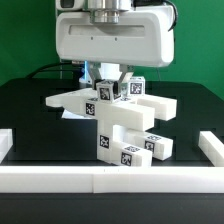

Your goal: Assemble chair

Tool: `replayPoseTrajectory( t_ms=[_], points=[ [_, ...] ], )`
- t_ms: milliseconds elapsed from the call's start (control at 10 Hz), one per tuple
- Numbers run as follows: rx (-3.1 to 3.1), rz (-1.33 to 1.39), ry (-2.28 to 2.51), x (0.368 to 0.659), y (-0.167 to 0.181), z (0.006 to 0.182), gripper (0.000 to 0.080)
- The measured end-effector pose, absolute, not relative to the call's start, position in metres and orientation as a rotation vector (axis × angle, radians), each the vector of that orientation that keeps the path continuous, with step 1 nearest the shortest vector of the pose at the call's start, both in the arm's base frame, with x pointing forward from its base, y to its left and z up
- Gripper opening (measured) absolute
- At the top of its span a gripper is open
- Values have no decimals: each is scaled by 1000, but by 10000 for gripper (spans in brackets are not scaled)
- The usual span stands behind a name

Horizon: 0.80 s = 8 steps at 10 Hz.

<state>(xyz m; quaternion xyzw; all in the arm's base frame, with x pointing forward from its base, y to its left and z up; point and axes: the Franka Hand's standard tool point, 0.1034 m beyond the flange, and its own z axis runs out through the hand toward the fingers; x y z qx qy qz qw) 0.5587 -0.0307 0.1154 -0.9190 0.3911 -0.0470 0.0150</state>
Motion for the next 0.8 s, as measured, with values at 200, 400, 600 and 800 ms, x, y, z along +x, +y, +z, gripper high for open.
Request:
replayPoseTrajectory(
  t_ms=[200,400,600,800],
  points=[
    [-2737,-141,1447,559,-31,115,287],
    [-2628,-134,1614,559,-31,115,287],
    [-2469,-126,1834,559,-32,116,287],
    [-2452,-124,1857,559,-32,115,430]
  ],
)
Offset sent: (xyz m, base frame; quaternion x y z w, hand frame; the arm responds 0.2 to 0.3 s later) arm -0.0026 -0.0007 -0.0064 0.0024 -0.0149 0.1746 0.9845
